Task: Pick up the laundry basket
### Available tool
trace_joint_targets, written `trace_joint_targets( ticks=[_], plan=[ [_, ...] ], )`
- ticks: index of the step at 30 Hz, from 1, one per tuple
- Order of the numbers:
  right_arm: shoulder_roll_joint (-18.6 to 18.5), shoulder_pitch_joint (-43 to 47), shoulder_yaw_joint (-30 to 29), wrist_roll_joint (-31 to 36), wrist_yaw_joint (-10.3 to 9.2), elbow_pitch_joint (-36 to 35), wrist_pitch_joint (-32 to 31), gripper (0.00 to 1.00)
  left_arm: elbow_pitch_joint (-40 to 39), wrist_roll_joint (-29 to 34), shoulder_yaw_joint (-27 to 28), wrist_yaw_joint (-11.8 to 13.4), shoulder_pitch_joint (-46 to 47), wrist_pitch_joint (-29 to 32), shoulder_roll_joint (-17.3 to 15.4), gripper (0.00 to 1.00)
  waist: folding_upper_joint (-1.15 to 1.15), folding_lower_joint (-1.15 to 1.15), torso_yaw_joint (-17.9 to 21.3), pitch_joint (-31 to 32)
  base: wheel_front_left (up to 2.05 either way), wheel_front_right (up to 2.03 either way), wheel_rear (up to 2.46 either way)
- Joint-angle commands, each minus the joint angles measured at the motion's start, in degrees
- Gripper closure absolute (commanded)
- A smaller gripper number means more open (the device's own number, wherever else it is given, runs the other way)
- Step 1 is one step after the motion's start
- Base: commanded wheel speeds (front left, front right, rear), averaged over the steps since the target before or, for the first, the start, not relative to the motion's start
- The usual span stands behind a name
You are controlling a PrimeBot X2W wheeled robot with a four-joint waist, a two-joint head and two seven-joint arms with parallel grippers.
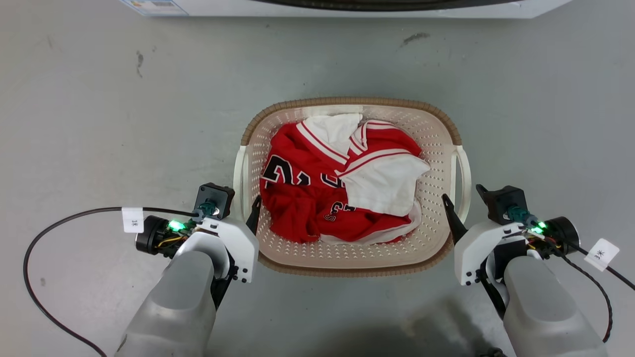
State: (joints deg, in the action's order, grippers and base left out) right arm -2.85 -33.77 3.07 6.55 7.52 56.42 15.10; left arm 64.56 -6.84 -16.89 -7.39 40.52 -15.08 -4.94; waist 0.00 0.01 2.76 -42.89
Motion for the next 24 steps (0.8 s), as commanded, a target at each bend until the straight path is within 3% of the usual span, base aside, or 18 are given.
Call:
trace_joint_targets(
  ticks=[1,15,16,17,18,24],
  plan=[
    [-0.1,-1.3,0.2,-0.3,-0.06,0.4,0.1,0.0,0.6,-0.3,-0.4,-0.1,1.3,-0.1,0.0,0.0,0.0,-0.01,-0.1,-1.4,0.0,0.0,0.0],
    [0.0,-4.1,1.0,-2.1,-0.06,3.9,0.1,0.02,4.2,-1.7,-3.4,-0.1,4.7,-0.1,0.6,0.0,0.0,-0.01,-0.4,-5.0,0.0,0.0,0.0],
    [0.0,-4.3,1.0,-2.4,-0.06,3.7,0.1,0.62,4.4,-1.6,-3.9,-0.1,4.7,-0.1,0.7,0.0,0.0,-0.01,-0.4,-5.1,0.0,0.0,0.0],
    [-0.1,-4.3,1.1,-2.6,-0.06,3.9,0.1,1.0,4.7,-1.6,-4.3,-0.1,4.9,-0.1,0.7,0.73,0.0,-0.01,-0.4,-5.2,0.0,0.0,0.0],
    [-0.1,-4.2,1.4,-3.1,-0.06,4.6,0.1,1.0,4.9,-1.7,-4.5,-0.1,5.1,-0.1,0.7,1.0,0.0,-0.01,-0.4,-5.2,0.0,0.0,0.0],
    [-0.1,-5.0,2.3,-3.9,-0.04,5.4,0.1,1.0,6.0,-2.5,-6.4,-0.1,5.8,-0.1,0.8,1.0,0.0,-0.01,-0.5,-5.0,0.0,0.0,0.0]
  ],
)
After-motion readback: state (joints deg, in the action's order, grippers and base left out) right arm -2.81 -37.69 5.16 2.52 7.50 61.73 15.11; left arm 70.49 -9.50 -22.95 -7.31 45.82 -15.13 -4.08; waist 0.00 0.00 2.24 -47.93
